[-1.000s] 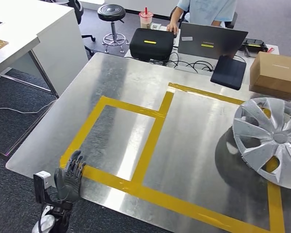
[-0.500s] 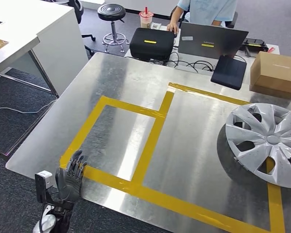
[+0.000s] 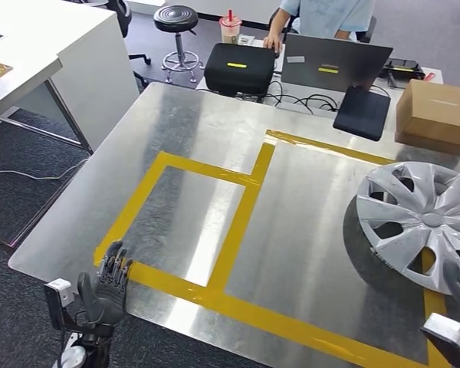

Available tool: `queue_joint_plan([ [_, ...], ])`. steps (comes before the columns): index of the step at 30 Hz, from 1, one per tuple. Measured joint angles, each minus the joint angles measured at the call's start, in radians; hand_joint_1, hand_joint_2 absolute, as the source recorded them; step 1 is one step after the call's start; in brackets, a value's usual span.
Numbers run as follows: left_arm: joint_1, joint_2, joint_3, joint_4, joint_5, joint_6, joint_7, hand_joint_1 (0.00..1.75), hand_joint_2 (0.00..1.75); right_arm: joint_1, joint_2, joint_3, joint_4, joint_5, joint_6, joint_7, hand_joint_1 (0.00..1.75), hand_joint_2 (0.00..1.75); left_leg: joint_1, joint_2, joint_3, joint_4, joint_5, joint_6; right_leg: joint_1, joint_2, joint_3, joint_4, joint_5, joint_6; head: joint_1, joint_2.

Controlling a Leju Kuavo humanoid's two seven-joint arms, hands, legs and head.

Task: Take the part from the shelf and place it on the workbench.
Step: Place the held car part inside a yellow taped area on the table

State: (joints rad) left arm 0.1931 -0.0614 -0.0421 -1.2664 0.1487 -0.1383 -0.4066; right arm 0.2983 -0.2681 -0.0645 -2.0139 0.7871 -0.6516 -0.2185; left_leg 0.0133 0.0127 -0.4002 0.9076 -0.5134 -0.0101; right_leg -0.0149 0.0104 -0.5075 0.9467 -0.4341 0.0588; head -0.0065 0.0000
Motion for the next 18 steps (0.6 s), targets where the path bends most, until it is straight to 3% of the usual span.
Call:
queue_joint_plan([
  [2, 0.006, -0.007, 0.006, -0.006, -0.001, 0.007, 0.0, 0.0, 0.0, 0.051, 0.049, 0.025, -0.056, -0.059, -0.007, -0.027, 0.0, 0.0, 0.003, 0.001, 0.004, -0.015, 0.016, 0.009, -0.001, -0.001, -0.006, 0.004, -0.005, 0.007, 0.001, 0.0],
  [4, 0.01, -0.015, 0.01, -0.009, -0.002, 0.017, -0.001, 0.0, 0.0, 0.092, 0.094, 0.048, -0.095, -0.11, -0.01, -0.053, 0.0, 0.0, 0.008, 0.005, 0.005, -0.03, 0.028, 0.016, -0.001, -0.002, -0.041, 0.068, -0.048, 0.011, 0.003, 0.0],
  [6, 0.012, -0.021, 0.012, -0.01, -0.002, 0.032, -0.003, 0.0, 0.0, 0.123, 0.132, 0.067, -0.114, -0.18, -0.008, -0.071, 0.0, 0.0, 0.008, 0.009, 0.0, -0.031, 0.03, 0.017, -0.003, -0.002, -0.106, 0.212, -0.112, 0.016, 0.005, 0.0],
  [7, 0.012, -0.024, 0.013, -0.01, -0.002, 0.039, -0.003, 0.0, 0.0, 0.136, 0.15, 0.072, -0.118, -0.216, -0.005, -0.08, 0.0, 0.0, 0.008, 0.011, -0.001, -0.029, 0.03, 0.017, -0.005, -0.003, -0.135, 0.275, -0.129, 0.02, 0.005, 0.0],
  [8, 0.012, -0.026, 0.014, -0.01, -0.001, 0.047, -0.004, 0.0, 0.0, 0.146, 0.166, 0.076, -0.119, -0.248, -0.002, -0.091, 0.0, 0.0, 0.009, 0.012, -0.002, -0.027, 0.029, 0.015, -0.008, -0.003, -0.149, 0.307, -0.127, 0.024, 0.005, 0.0],
  [9, 0.012, -0.028, 0.014, -0.01, 0.0, 0.053, -0.004, 0.0, 0.0, 0.154, 0.181, 0.078, -0.119, -0.273, 0.002, -0.101, 0.0, 0.0, 0.012, 0.012, -0.001, -0.024, 0.028, 0.012, -0.012, -0.004, -0.143, 0.294, -0.105, 0.028, 0.005, 0.0],
  [11, 0.011, -0.031, 0.014, -0.01, 0.006, 0.065, -0.005, 0.0, 0.0, 0.164, 0.211, 0.079, -0.117, -0.313, 0.019, -0.116, 0.0, 0.0, 0.019, 0.01, -0.002, -0.012, 0.02, -0.002, -0.021, -0.01, -0.081, 0.171, -0.039, 0.043, 0.005, 0.0],
  [13, 0.009, -0.031, 0.014, -0.01, 0.017, 0.079, -0.008, 0.0, 0.0, 0.177, 0.242, 0.078, -0.104, -0.354, 0.037, -0.134, 0.0, 0.0, 0.018, 0.004, -0.01, 0.009, 0.01, -0.019, -0.025, -0.015, -0.028, 0.076, -0.015, 0.046, 0.011, 0.0],
  [14, 0.009, -0.031, 0.013, -0.01, 0.022, 0.085, -0.009, 0.0, 0.0, 0.188, 0.255, 0.078, -0.094, -0.373, 0.041, -0.148, 0.0, 0.0, 0.014, 0.002, -0.016, 0.018, 0.007, -0.026, -0.026, -0.015, -0.023, 0.065, -0.023, 0.039, 0.01, 0.0],
  [16, 0.012, -0.03, 0.012, -0.01, 0.032, 0.093, -0.012, 0.0, 0.0, 0.216, 0.274, 0.077, -0.076, -0.409, 0.039, -0.183, 0.0, 0.0, 0.011, 0.0, -0.027, 0.028, 0.007, -0.035, -0.026, -0.012, -0.038, 0.076, -0.031, 0.013, 0.004, 0.0],
  [18, 0.015, -0.03, 0.011, -0.01, 0.037, 0.098, -0.017, 0.0, 0.0, 0.238, 0.287, 0.076, -0.063, -0.431, 0.034, -0.209, 0.0, 0.0, 0.012, -0.001, -0.047, 0.055, -0.019, -0.041, -0.024, -0.011, -0.055, 0.082, -0.027, -0.006, -0.001, 0.0],
])
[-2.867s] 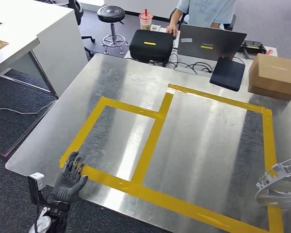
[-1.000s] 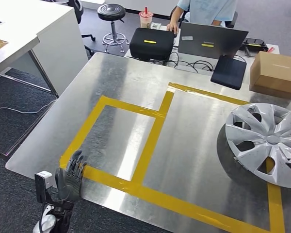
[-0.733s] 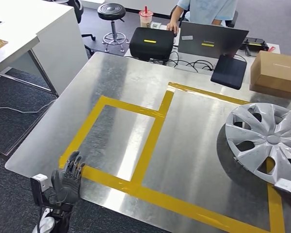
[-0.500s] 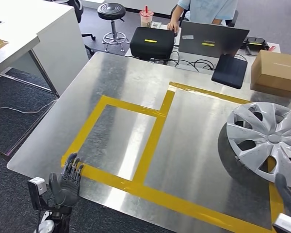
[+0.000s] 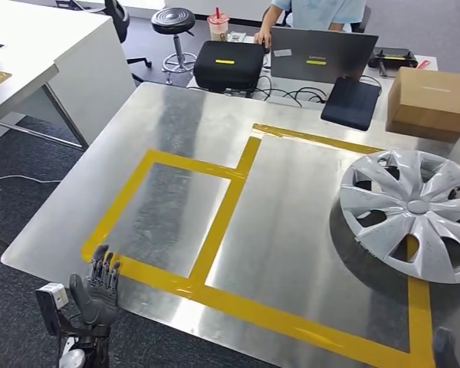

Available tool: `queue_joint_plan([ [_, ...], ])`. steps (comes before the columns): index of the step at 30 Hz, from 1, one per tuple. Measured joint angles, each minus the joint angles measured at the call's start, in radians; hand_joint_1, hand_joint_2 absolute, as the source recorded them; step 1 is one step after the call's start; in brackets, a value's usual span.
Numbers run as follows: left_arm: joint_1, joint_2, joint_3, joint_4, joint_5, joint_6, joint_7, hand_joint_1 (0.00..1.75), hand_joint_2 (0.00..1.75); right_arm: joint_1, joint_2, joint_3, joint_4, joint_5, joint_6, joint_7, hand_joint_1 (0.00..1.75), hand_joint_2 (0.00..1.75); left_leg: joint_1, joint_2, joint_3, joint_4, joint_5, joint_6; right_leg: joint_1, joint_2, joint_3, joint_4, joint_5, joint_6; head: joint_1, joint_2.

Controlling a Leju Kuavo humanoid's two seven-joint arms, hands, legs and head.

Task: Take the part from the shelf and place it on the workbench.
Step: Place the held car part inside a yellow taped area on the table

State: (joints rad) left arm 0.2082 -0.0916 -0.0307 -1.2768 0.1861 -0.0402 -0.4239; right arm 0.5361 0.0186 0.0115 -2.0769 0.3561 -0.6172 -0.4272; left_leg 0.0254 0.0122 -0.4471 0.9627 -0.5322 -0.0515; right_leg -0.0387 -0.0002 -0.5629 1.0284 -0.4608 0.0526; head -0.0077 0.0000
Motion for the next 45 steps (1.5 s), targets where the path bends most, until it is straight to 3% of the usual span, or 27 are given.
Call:
queue_joint_plan([
  [1, 0.0, 0.0, 0.0, 0.0, 0.002, 0.002, -0.003, 0.0, 0.0, 0.007, 0.005, -0.001, 0.006, -0.005, 0.001, -0.001, 0.0, 0.0, 0.0, 0.0, -0.021, 0.04, -0.032, -0.001, 0.002, 0.001, -0.009, 0.0, 0.005, -0.009, -0.003, 0.0],
  [4, 0.002, 0.0, -0.001, 0.0, 0.015, 0.009, -0.01, 0.0, 0.0, 0.023, 0.018, -0.006, 0.036, -0.017, 0.028, 0.035, 0.0, 0.0, -0.006, -0.001, -0.113, 0.24, -0.14, 0.008, 0.013, 0.001, -0.039, -0.001, 0.025, -0.029, -0.009, 0.0],
  [5, 0.002, 0.0, -0.001, 0.0, 0.022, 0.01, -0.014, 0.0, 0.0, 0.027, 0.022, -0.009, 0.051, -0.02, 0.039, 0.044, 0.0, 0.0, -0.009, -0.002, -0.128, 0.278, -0.148, 0.013, 0.017, -0.001, -0.049, -0.001, 0.031, -0.032, -0.01, 0.0],
  [6, 0.002, 0.0, -0.001, -0.001, 0.031, 0.011, -0.017, 0.0, 0.0, 0.03, 0.026, -0.014, 0.067, -0.022, 0.049, 0.046, 0.0, 0.0, -0.012, -0.002, -0.125, 0.279, -0.133, 0.019, 0.021, -0.003, -0.057, -0.001, 0.038, -0.034, -0.01, 0.0],
  [8, 0.003, -0.001, 0.0, -0.004, 0.056, 0.012, -0.022, 0.0, 0.0, 0.036, 0.035, -0.024, 0.094, -0.021, 0.061, 0.042, 0.0, 0.0, -0.019, 0.003, -0.064, 0.178, -0.065, 0.035, 0.026, -0.007, -0.071, -0.001, 0.053, -0.032, -0.01, 0.0],
  [10, 0.003, -0.001, 0.002, -0.008, 0.074, 0.01, -0.024, 0.0, 0.0, 0.043, 0.042, -0.031, 0.115, -0.019, 0.066, 0.037, 0.0, 0.0, -0.029, 0.019, 0.009, 0.046, -0.024, 0.046, 0.03, -0.012, -0.08, 0.0, 0.068, -0.025, -0.009, 0.0],
  [12, 0.007, -0.002, 0.003, -0.011, 0.082, 0.009, -0.024, 0.0, 0.0, 0.047, 0.047, -0.036, 0.13, -0.018, 0.067, 0.034, 0.0, 0.0, -0.036, 0.025, 0.028, -0.008, -0.015, 0.049, 0.03, -0.023, -0.083, -0.004, 0.085, -0.014, -0.01, 0.0],
  [14, 0.017, -0.003, 0.003, -0.013, 0.085, 0.008, -0.023, 0.0, 0.0, 0.048, 0.05, -0.041, 0.141, -0.017, 0.068, 0.033, 0.0, 0.0, -0.037, 0.015, 0.012, -0.013, 0.005, 0.055, 0.026, -0.032, -0.086, -0.012, 0.1, -0.002, -0.013, 0.0],
  [15, 0.023, -0.002, 0.005, -0.013, 0.086, 0.008, -0.023, 0.0, 0.0, 0.05, 0.052, -0.043, 0.145, -0.017, 0.068, 0.032, 0.0, 0.0, -0.036, 0.011, 0.001, -0.015, 0.018, 0.061, 0.026, -0.03, -0.092, -0.007, 0.088, 0.003, -0.012, 0.0],
  [16, 0.027, -0.003, 0.007, -0.013, 0.087, 0.008, -0.023, 0.0, 0.0, 0.052, 0.053, -0.045, 0.149, -0.016, 0.071, 0.032, 0.0, 0.0, -0.034, 0.005, -0.012, -0.017, 0.032, 0.067, 0.026, -0.025, -0.103, 0.018, 0.053, 0.008, -0.012, 0.0],
  [19, 0.039, -0.01, 0.022, -0.017, 0.094, 0.003, -0.022, 0.0, 0.0, 0.055, 0.057, -0.052, 0.162, -0.003, 0.091, 0.029, 0.0, 0.0, -0.033, -0.013, -0.061, -0.017, 0.072, 0.075, 0.027, -0.007, -0.143, 0.194, -0.097, 0.015, -0.01, 0.0],
  [20, 0.046, -0.014, 0.032, -0.019, 0.095, -0.001, -0.019, 0.0, 0.0, 0.055, 0.059, -0.054, 0.166, 0.002, 0.097, 0.026, 0.0, 0.0, -0.034, -0.02, -0.077, -0.015, 0.084, 0.075, 0.029, -0.004, -0.143, 0.243, -0.116, 0.015, -0.01, 0.0],
  [22, 0.062, -0.021, 0.056, -0.025, 0.079, -0.01, -0.01, 0.0, 0.0, 0.054, 0.061, -0.054, 0.175, 0.009, 0.104, 0.02, 0.0, 0.0, -0.035, -0.035, -0.107, -0.011, 0.107, 0.073, 0.032, 0.002, -0.093, 0.238, -0.088, 0.01, -0.011, 0.0],
  [24, 0.072, -0.029, 0.074, -0.035, 0.04, -0.013, -0.005, 0.0, 0.0, 0.048, 0.062, -0.053, 0.183, 0.008, 0.104, 0.015, 0.0, 0.0, -0.036, -0.055, -0.132, -0.006, 0.127, 0.067, 0.033, 0.033, 0.02, 0.101, -0.052, 0.0, -0.011, 0.0],
  [26, 0.074, -0.035, 0.082, -0.046, 0.005, -0.008, -0.006, 0.0, 0.0, 0.038, 0.062, -0.05, 0.188, 0.004, 0.102, 0.013, 0.0, 0.0, -0.036, -0.074, -0.149, -0.002, 0.146, 0.059, 0.032, 0.066, 0.109, -0.033, -0.061, -0.007, -0.011, 0.0],
  [27, 0.075, -0.037, 0.084, -0.05, -0.006, -0.006, -0.006, 0.0, 0.0, 0.034, 0.062, -0.048, 0.19, 0.002, 0.101, 0.013, 0.0, 0.0, -0.036, -0.083, -0.154, -0.002, 0.156, 0.054, 0.034, 0.07, 0.123, -0.062, -0.072, -0.01, -0.011, 0.0],
  [29, 0.081, -0.041, 0.091, -0.057, -0.016, -0.003, -0.007, 0.0, 0.0, 0.027, 0.062, -0.044, 0.194, 0.0, 0.1, 0.013, 0.0, 0.0, -0.033, -0.098, -0.164, -0.002, 0.171, 0.041, 0.035, 0.049, 0.114, -0.069, -0.063, -0.021, -0.008, 0.0],
  [30, 0.086, -0.042, 0.094, -0.059, -0.021, 0.0, -0.007, 0.0, 0.0, 0.023, 0.062, -0.042, 0.194, -0.001, 0.098, 0.013, 0.0, 0.0, -0.032, -0.092, -0.172, 0.006, 0.16, 0.036, 0.034, 0.037, 0.107, -0.069, -0.055, -0.031, -0.009, 0.0],
  [32, 0.091, -0.043, 0.1, -0.062, -0.034, 0.009, -0.006, 0.0, 0.0, 0.019, 0.062, -0.037, 0.196, -0.003, 0.09, 0.016, 0.0, 0.0, -0.029, -0.058, -0.199, 0.073, 0.081, 0.025, 0.03, 0.011, 0.087, -0.072, -0.034, -0.044, -0.015, 0.0],
  [34, 0.091, -0.044, 0.102, -0.066, -0.055, 0.021, -0.006, 0.0, 0.0, 0.017, 0.058, -0.025, 0.198, -0.007, 0.073, 0.026, 0.0, 0.0, -0.023, -0.032, -0.234, 0.202, -0.021, 0.011, 0.03, -0.015, 0.062, -0.071, -0.014, -0.047, -0.019, 0.0],
  [35, 0.092, -0.044, 0.103, -0.069, -0.066, 0.026, -0.006, 0.0, 0.0, 0.014, 0.055, -0.017, 0.2, -0.01, 0.064, 0.033, 0.0, 0.0, -0.018, -0.027, -0.244, 0.261, -0.044, 0.004, 0.03, -0.03, 0.051, -0.07, -0.004, -0.046, -0.019, 0.0],
  [37, 0.098, -0.045, 0.106, -0.076, -0.082, 0.034, -0.004, 0.0, 0.0, 0.005, 0.045, 0.001, 0.202, -0.015, 0.048, 0.048, 0.0, 0.0, -0.009, -0.021, -0.222, 0.294, -0.02, -0.008, 0.028, -0.058, 0.026, -0.065, 0.016, -0.039, -0.019, 0.0],
  [39, 0.105, -0.049, 0.113, -0.089, -0.09, 0.038, -0.002, 0.0, 0.0, -0.003, 0.03, 0.02, 0.204, -0.021, 0.034, 0.061, 0.0, 0.0, 0.001, 0.009, -0.133, 0.195, 0.033, -0.02, 0.027, -0.082, 0.002, -0.053, 0.03, -0.028, -0.02, 0.0],
  [40, 0.107, -0.052, 0.117, -0.098, -0.094, 0.039, 0.0, 0.0, 0.0, -0.006, 0.021, 0.03, 0.205, -0.024, 0.028, 0.066, 0.0, 0.0, 0.002, 0.033, -0.079, 0.121, 0.041, -0.022, 0.027, -0.093, -0.01, -0.042, 0.034, -0.021, -0.021, 0.0],
  [42, 0.109, -0.059, 0.125, -0.115, -0.1, 0.037, 0.004, 0.0, 0.0, -0.015, 0.001, 0.049, 0.206, -0.03, 0.016, 0.076, 0.0, 0.0, 0.0, 0.064, -0.019, 0.02, 0.027, -0.009, 0.029, -0.116, -0.027, -0.024, 0.041, -0.007, -0.023, 0.0],
  [44, 0.121, -0.065, 0.137, -0.131, -0.108, 0.034, 0.01, 0.0, 0.0, -0.026, -0.021, 0.071, 0.208, -0.036, 0.005, 0.086, 0.0, 0.0, -0.007, 0.049, -0.027, 0.001, 0.021, 0.018, 0.023, -0.134, -0.033, -0.02, 0.048, 0.006, -0.022, 0.0],
  [45, 0.131, -0.067, 0.145, -0.138, -0.111, 0.033, 0.012, 0.0, 0.0, -0.032, -0.031, 0.083, 0.21, -0.039, 0.0, 0.091, 0.0, 0.0, -0.009, 0.039, -0.034, 0.002, 0.026, 0.029, 0.019, -0.124, -0.037, -0.017, 0.04, 0.013, -0.022, 0.0],
])
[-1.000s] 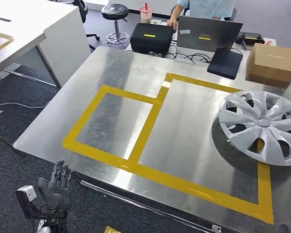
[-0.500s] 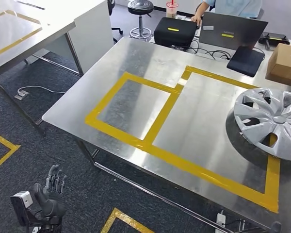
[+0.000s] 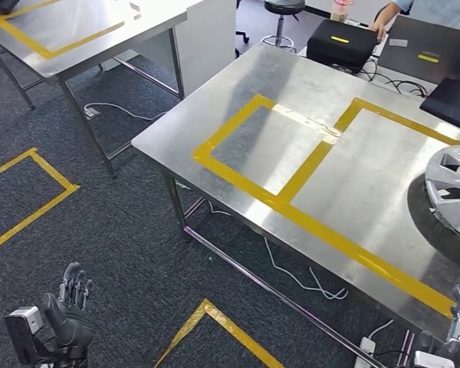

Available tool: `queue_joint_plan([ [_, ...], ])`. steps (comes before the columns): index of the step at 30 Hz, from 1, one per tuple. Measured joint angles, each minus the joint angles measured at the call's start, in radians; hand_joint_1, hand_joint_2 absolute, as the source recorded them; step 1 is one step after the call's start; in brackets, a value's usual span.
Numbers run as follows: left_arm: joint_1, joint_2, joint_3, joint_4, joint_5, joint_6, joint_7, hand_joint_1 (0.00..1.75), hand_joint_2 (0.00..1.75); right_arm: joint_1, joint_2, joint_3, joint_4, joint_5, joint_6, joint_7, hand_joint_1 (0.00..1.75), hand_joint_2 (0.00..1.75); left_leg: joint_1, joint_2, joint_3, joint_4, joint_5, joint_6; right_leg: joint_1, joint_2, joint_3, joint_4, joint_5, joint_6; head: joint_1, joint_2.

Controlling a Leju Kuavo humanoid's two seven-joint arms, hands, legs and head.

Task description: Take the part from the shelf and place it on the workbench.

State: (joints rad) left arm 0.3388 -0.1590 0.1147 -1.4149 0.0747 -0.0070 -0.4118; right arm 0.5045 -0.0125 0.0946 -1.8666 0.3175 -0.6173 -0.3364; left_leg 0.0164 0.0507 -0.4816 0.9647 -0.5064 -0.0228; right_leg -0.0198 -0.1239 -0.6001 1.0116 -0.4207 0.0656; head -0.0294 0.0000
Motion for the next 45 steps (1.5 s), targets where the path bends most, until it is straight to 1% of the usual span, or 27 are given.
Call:
queue_joint_plan([
  [1, 0.008, -0.002, 0.008, -0.007, -0.003, -0.002, 0.001, 0.0, 0.0, -0.005, -0.01, 0.012, 0.002, -0.002, -0.004, 0.004, 0.0, 0.0, -0.002, -0.01, -0.007, 0.0, 0.007, 0.011, -0.003, 0.025, -0.007, 0.018, -0.023, 0.006, 0.001, 0.0],
  [3, 0.016, -0.01, 0.02, -0.022, -0.006, -0.005, 0.002, 0.0, 0.0, -0.011, -0.027, 0.03, 0.007, -0.004, -0.01, 0.013, 0.0, 0.0, -0.006, -0.031, -0.026, -0.001, 0.025, 0.026, -0.003, 0.091, -0.04, 0.115, -0.106, 0.009, 0.004, 0.0],
  [5, 0.021, -0.018, 0.032, -0.035, -0.008, -0.013, 0.004, 0.0, 0.0, -0.021, -0.043, 0.046, 0.015, -0.008, -0.016, 0.024, 0.0, 0.0, -0.013, -0.057, -0.048, 0.0, 0.043, 0.034, 0.005, 0.119, -0.075, 0.239, -0.177, 0.0, 0.007, 0.0],
  [6, 0.025, -0.023, 0.041, -0.041, -0.009, -0.018, 0.005, 0.0, 0.0, -0.028, -0.05, 0.054, 0.02, -0.012, -0.018, 0.032, 0.0, 0.0, -0.017, -0.07, -0.058, 0.001, 0.051, 0.036, 0.009, 0.123, -0.075, 0.268, -0.185, -0.007, 0.007, 0.0],
  [8, 0.035, -0.033, 0.062, -0.053, -0.014, -0.031, 0.011, 0.0, 0.0, -0.039, -0.063, 0.069, 0.035, -0.022, -0.023, 0.053, 0.0, 0.0, -0.021, -0.099, -0.074, 0.002, 0.066, 0.036, 0.019, 0.133, -0.016, 0.21, -0.15, -0.021, 0.007, 0.0],
  [11, 0.043, -0.053, 0.094, -0.074, -0.022, -0.059, 0.023, 0.0, 0.0, -0.054, -0.075, 0.077, 0.074, -0.064, -0.018, 0.091, 0.0, 0.0, -0.022, -0.139, -0.087, 0.003, 0.085, 0.028, 0.022, 0.192, 0.124, 0.003, -0.101, -0.035, 0.007, 0.0],
  [12, 0.044, -0.06, 0.106, -0.081, -0.022, -0.069, 0.026, 0.0, 0.0, -0.058, -0.076, 0.077, 0.091, -0.082, -0.013, 0.099, 0.0, 0.0, -0.022, -0.15, -0.091, 0.003, 0.091, 0.024, 0.023, 0.205, 0.142, -0.029, -0.102, -0.037, 0.007, 0.0],
  [14, 0.048, -0.075, 0.131, -0.089, -0.02, -0.084, 0.033, 0.0, 0.0, -0.062, -0.078, 0.076, 0.126, -0.111, 0.001, 0.105, 0.0, 0.0, -0.02, -0.174, -0.098, 0.001, 0.103, 0.012, 0.025, 0.191, 0.14, -0.041, -0.1, -0.042, 0.007, 0.0],
  [15, 0.05, -0.083, 0.147, -0.094, -0.019, -0.088, 0.035, 0.0, 0.0, -0.064, -0.078, 0.074, 0.144, -0.119, 0.012, 0.114, 0.0, 0.0, -0.021, -0.174, -0.102, 0.004, 0.103, 0.007, 0.024, 0.178, 0.137, -0.045, -0.097, -0.048, 0.007, 0.0],
  [17, 0.05, -0.103, 0.187, -0.104, -0.014, -0.089, 0.042, 0.0, 0.0, -0.066, -0.077, 0.062, 0.187, -0.139, 0.053, 0.144, 0.0, 0.0, -0.024, -0.138, -0.129, 0.052, 0.064, -0.001, 0.02, 0.149, 0.134, -0.052, -0.087, -0.06, 0.002, 0.0],
  [19, 0.046, -0.124, 0.238, -0.112, 0.007, -0.051, 0.071, 0.0, 0.0, -0.06, -0.069, 0.034, 0.247, -0.156, 0.117, 0.174, 0.0, 0.0, -0.024, -0.084, -0.182, 0.178, -0.016, -0.01, 0.02, 0.118, 0.128, -0.054, -0.083, -0.065, -0.002, 0.0],
  [20, 0.046, -0.133, 0.262, -0.113, 0.019, -0.02, 0.092, 0.0, 0.0, -0.055, -0.062, 0.014, 0.282, -0.16, 0.153, 0.182, 0.0, 0.0, -0.021, -0.071, -0.206, 0.242, -0.047, -0.015, 0.02, 0.101, 0.125, -0.053, -0.082, -0.066, -0.002, 0.0],
  [22, 0.056, -0.146, 0.311, -0.113, 0.03, 0.025, 0.123, 0.0, 0.0, -0.051, -0.04, -0.033, 0.347, -0.156, 0.213, 0.181, 0.0, 0.0, -0.015, -0.06, -0.209, 0.285, -0.051, -0.023, 0.02, 0.072, 0.122, -0.052, -0.082, -0.065, -0.003, 0.0],
  [24, 0.064, -0.156, 0.359, -0.112, 0.025, 0.032, 0.127, 0.0, 0.0, -0.054, -0.015, -0.078, 0.389, -0.144, 0.242, 0.165, 0.0, 0.0, -0.008, -0.039, -0.137, 0.183, 0.004, -0.027, 0.02, 0.049, 0.125, -0.051, -0.084, -0.061, -0.003, 0.0],
  [26, 0.065, -0.164, 0.392, -0.11, 0.011, 0.035, 0.136, 0.0, 0.0, -0.06, 0.006, -0.12, 0.416, -0.127, 0.265, 0.167, 0.0, 0.0, -0.008, 0.008, -0.055, 0.054, 0.044, -0.026, 0.028, 0.031, 0.133, -0.049, -0.09, -0.053, -0.005, 0.0],
  [28, 0.065, -0.173, 0.416, -0.101, -0.031, 0.058, 0.168, 0.0, 0.0, -0.072, 0.026, -0.167, 0.441, -0.097, 0.304, 0.184, 0.0, 0.0, -0.006, 0.027, -0.027, 0.007, 0.04, -0.012, 0.038, 0.018, 0.143, -0.049, -0.099, -0.045, -0.002, 0.0],
  [29, 0.068, -0.177, 0.428, -0.089, -0.064, 0.077, 0.194, 0.0, 0.0, -0.08, 0.037, -0.194, 0.457, -0.073, 0.325, 0.191, 0.0, 0.0, -0.004, 0.017, -0.029, 0.007, 0.037, -0.002, 0.041, 0.012, 0.149, -0.051, -0.103, -0.041, 0.002, 0.0],
  [30, 0.073, -0.181, 0.439, -0.073, -0.101, 0.098, 0.221, 0.0, 0.0, -0.088, 0.048, -0.221, 0.473, -0.041, 0.343, 0.196, 0.0, 0.0, 0.0, 0.01, -0.028, 0.004, 0.033, 0.005, 0.042, 0.015, 0.154, -0.051, -0.109, -0.037, 0.005, 0.0],
  [32, 0.091, -0.19, 0.452, -0.035, -0.19, 0.138, 0.289, 0.0, 0.0, -0.101, 0.068, -0.271, 0.512, 0.05, 0.367, 0.207, 0.0, 0.0, 0.005, -0.003, -0.03, 0.001, 0.037, 0.017, 0.042, 0.058, 0.143, -0.011, -0.149, -0.025, 0.009, 0.0],
  [34, 0.112, -0.198, 0.453, 0.002, -0.293, 0.152, 0.361, 0.0, 0.0, -0.112, 0.086, -0.316, 0.547, 0.161, 0.379, 0.231, 0.0, 0.0, 0.007, -0.018, -0.036, 0.0, 0.043, 0.027, 0.042, 0.11, 0.09, 0.112, -0.227, -0.019, 0.013, 0.0],
  [35, 0.121, -0.202, 0.451, 0.021, -0.339, 0.147, 0.39, 0.0, 0.0, -0.119, 0.094, -0.337, 0.562, 0.211, 0.381, 0.246, 0.0, 0.0, 0.007, -0.026, -0.038, 0.0, 0.045, 0.03, 0.044, 0.12, 0.059, 0.183, -0.261, -0.022, 0.013, 0.0],
  [36, 0.129, -0.204, 0.448, 0.04, -0.374, 0.137, 0.412, 0.0, 0.0, -0.127, 0.102, -0.355, 0.574, 0.253, 0.381, 0.26, 0.0, 0.0, 0.007, -0.035, -0.04, 0.0, 0.047, 0.032, 0.049, 0.124, 0.037, 0.231, -0.277, -0.028, 0.013, 0.0],
  [38, 0.136, -0.21, 0.441, 0.077, -0.415, 0.106, 0.429, 0.0, 0.0, -0.14, 0.114, -0.386, 0.596, 0.316, 0.381, 0.285, 0.0, 0.0, 0.012, -0.055, -0.037, 0.0, 0.05, 0.033, 0.071, 0.133, 0.053, 0.206, -0.241, -0.05, 0.013, 0.0],
  [40, 0.128, -0.214, 0.436, 0.114, -0.457, 0.062, 0.413, 0.0, 0.0, -0.145, 0.12, -0.414, 0.615, 0.367, 0.382, 0.3, 0.0, 0.0, 0.025, -0.075, -0.031, 0.0, 0.053, 0.031, 0.117, 0.163, 0.142, 0.042, -0.151, -0.093, 0.014, 0.0],
  [42, 0.104, -0.22, 0.435, 0.147, -0.504, 0.02, 0.384, 0.0, 0.0, -0.143, 0.118, -0.437, 0.632, 0.402, 0.392, 0.307, 0.0, 0.0, 0.034, -0.098, -0.03, -0.001, 0.055, 0.023, 0.169, 0.202, 0.219, -0.108, -0.094, -0.134, 0.021, 0.0],
  [44, 0.079, -0.224, 0.435, 0.175, -0.528, -0.002, 0.367, 0.0, 0.0, -0.143, 0.117, -0.454, 0.642, 0.417, 0.404, 0.309, 0.0, 0.0, 0.034, -0.122, -0.032, -0.003, 0.058, 0.014, 0.187, 0.205, 0.242, -0.158, -0.083, -0.149, 0.032, 0.0],
  [45, 0.073, -0.225, 0.438, 0.186, -0.533, -0.005, 0.364, 0.0, 0.0, -0.143, 0.117, -0.46, 0.646, 0.42, 0.406, 0.31, 0.0, 0.0, 0.034, -0.129, -0.031, -0.001, 0.063, 0.015, 0.178, 0.193, 0.246, -0.168, -0.071, -0.152, 0.035, 0.0],
])
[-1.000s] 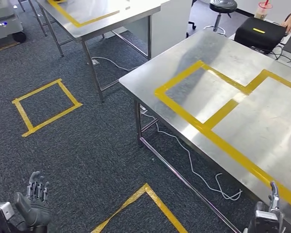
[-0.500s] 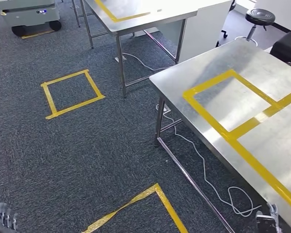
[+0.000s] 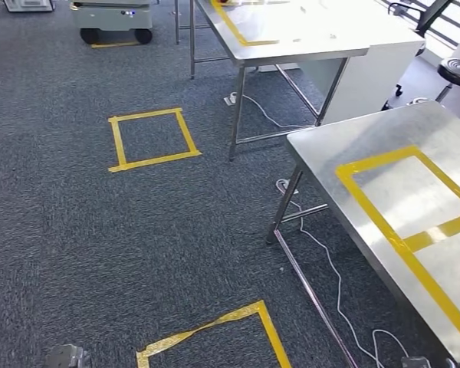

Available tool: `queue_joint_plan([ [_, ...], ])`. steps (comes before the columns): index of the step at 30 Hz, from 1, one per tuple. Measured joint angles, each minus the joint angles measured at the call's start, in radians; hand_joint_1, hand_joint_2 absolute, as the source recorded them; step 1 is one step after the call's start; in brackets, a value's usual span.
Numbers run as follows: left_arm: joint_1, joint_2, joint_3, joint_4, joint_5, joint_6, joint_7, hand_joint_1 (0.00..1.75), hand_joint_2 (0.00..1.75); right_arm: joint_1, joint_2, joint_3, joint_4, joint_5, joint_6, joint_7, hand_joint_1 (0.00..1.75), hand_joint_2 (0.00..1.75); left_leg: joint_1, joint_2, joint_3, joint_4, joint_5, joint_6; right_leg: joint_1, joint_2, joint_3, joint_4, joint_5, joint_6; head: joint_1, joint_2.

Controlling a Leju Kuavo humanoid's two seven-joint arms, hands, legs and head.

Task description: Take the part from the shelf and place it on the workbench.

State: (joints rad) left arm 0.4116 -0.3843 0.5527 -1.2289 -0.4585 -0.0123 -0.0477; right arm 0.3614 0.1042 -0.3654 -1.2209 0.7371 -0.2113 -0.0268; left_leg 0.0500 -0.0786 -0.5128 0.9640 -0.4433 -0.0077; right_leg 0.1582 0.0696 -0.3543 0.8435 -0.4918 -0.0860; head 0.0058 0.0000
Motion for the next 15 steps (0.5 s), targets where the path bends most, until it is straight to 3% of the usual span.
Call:
queue_joint_plan([
  [2, -0.002, 0.001, 0.01, 0.015, -0.005, -0.002, -0.004, 0.0, 0.0, -0.004, 0.004, -0.006, 0.011, 0.001, 0.001, -0.001, 0.0, 0.0, -0.008, 0.012, -0.009, 0.035, -0.027, 0.011, -0.016, -0.027, 0.01, -0.026, 0.029, 0.003, 0.002, 0.0],
  [4, -0.003, 0.003, 0.022, 0.026, -0.012, -0.008, -0.015, 0.0, 0.0, -0.004, 0.008, -0.014, 0.019, 0.001, 0.002, -0.012, 0.0, 0.0, -0.017, 0.041, -0.044, 0.136, -0.111, 0.016, -0.031, -0.048, 0.014, -0.041, 0.049, 0.013, -0.002, 0.0],
  [6, -0.014, 0.005, 0.033, 0.038, -0.024, -0.017, -0.033, 0.0, 0.0, 0.004, 0.016, -0.012, 0.038, -0.001, 0.064, -0.035, 0.0, 0.0, -0.017, 0.054, -0.08, 0.247, -0.183, 0.0, -0.042, -0.071, 0.009, -0.04, 0.051, 0.028, -0.002, 0.0],
  [7, -0.021, 0.006, 0.038, 0.044, -0.03, -0.021, -0.041, 0.0, 0.0, 0.016, 0.023, -0.004, 0.052, -0.005, 0.114, -0.051, 0.0, 0.0, -0.013, 0.058, -0.083, 0.27, -0.192, -0.011, -0.048, -0.088, 0.006, -0.036, 0.047, 0.038, -0.001, 0.0],
  [9, -0.032, 0.008, 0.043, 0.057, -0.04, -0.024, -0.05, 0.0, 0.0, 0.045, 0.044, 0.021, 0.075, -0.025, 0.174, -0.093, 0.0, 0.0, 0.007, 0.074, -0.039, 0.213, -0.158, -0.044, -0.068, -0.131, -0.003, -0.009, 0.031, 0.065, 0.0, 0.0],
  [11, -0.037, 0.005, 0.042, 0.068, -0.04, -0.021, -0.046, 0.0, 0.0, 0.058, 0.049, 0.036, 0.072, -0.069, 0.108, -0.147, 0.0, 0.0, 0.045, 0.132, 0.016, 0.114, -0.11, -0.089, -0.083, -0.17, -0.028, 0.06, -0.01, 0.094, -0.007, 0.0],
  [12, -0.036, 0.003, 0.037, 0.072, -0.035, -0.019, -0.04, 0.0, 0.0, 0.058, 0.044, 0.038, 0.063, -0.095, 0.059, -0.176, 0.0, 0.0, 0.056, 0.151, 0.025, 0.091, -0.1, -0.095, -0.089, -0.184, -0.045, 0.098, -0.033, 0.106, -0.005, 0.0],
  [13, -0.032, 0.001, 0.031, 0.074, -0.029, -0.017, -0.033, 0.0, 0.0, 0.058, 0.039, 0.039, 0.049, -0.123, 0.014, -0.204, 0.0, 0.0, 0.06, 0.163, 0.022, 0.088, -0.099, -0.093, -0.095, -0.195, -0.062, 0.13, -0.054, 0.117, 0.001, 0.0],
  [15, -0.013, 0.001, 0.021, 0.071, -0.013, -0.014, -0.018, 0.0, 0.0, 0.059, 0.037, 0.051, 0.007, -0.174, -0.045, -0.248, 0.0, 0.0, 0.048, 0.14, 0.013, 0.1, -0.104, -0.068, -0.11, -0.208, -0.09, 0.16, -0.077, 0.135, 0.018, 0.0],
])
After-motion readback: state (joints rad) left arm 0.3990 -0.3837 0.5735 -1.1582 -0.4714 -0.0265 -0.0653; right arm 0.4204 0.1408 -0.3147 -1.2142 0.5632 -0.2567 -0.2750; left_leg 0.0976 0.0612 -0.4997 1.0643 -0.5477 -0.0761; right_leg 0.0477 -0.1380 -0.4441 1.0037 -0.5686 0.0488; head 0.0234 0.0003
